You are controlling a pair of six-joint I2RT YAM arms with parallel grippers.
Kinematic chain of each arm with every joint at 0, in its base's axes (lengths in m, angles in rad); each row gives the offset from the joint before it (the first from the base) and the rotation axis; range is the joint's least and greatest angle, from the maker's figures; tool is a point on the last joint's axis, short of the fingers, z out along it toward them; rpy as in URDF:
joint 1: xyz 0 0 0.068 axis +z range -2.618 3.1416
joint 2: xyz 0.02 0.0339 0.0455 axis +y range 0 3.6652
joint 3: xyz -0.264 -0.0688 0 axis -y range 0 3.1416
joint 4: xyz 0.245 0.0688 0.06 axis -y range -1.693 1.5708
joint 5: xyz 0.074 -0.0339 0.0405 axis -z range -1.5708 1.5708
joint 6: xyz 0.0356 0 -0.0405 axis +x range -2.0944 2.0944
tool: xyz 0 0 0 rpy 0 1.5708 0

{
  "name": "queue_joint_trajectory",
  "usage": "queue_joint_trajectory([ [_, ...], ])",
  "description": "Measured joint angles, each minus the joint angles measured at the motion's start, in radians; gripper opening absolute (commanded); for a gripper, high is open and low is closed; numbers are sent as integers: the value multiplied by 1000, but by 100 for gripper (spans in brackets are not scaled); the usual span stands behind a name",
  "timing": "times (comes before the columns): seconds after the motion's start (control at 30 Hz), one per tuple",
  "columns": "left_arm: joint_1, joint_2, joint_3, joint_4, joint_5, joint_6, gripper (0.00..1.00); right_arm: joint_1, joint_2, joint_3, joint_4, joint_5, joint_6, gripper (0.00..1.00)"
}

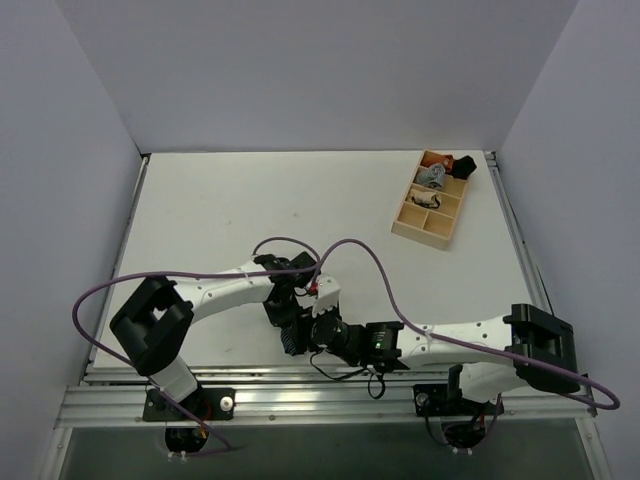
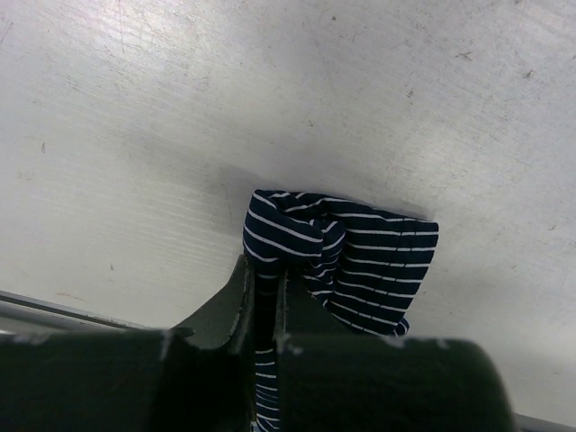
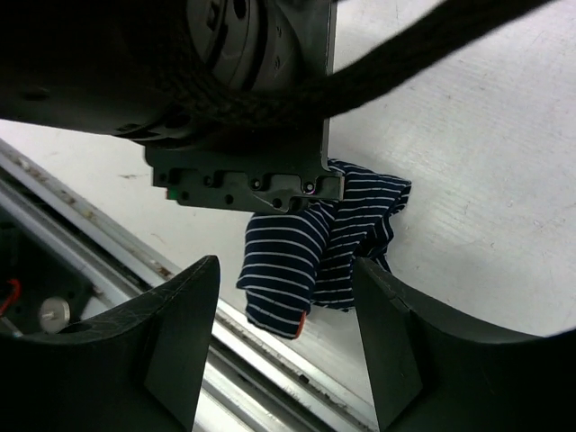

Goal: Roll the underwear

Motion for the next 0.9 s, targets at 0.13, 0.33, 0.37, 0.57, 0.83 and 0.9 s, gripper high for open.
queue_joint_trajectory([
  [0.13, -2, 0, 0, -2, 0, -6, 2, 10, 102, 25, -4, 22, -14, 55],
  [0.33, 0, 0, 0, -5, 6, -16, 2, 14, 190, 39, 9, 43, -28, 52],
  [0.37, 0, 0, 0, -5, 6, -18, 2, 17, 200, 42, 13, 44, -29, 50],
  [0.57, 2, 0, -1, -6, 10, -31, 2, 32, 243, 53, 48, 44, -24, 43],
  [0.83, 2, -1, -2, -8, 9, -39, 4, 42, 269, 53, 68, 58, 24, 4],
  [0.9, 0, -9, -7, -6, 5, -47, 17, 42, 267, 28, 99, 60, 59, 0],
])
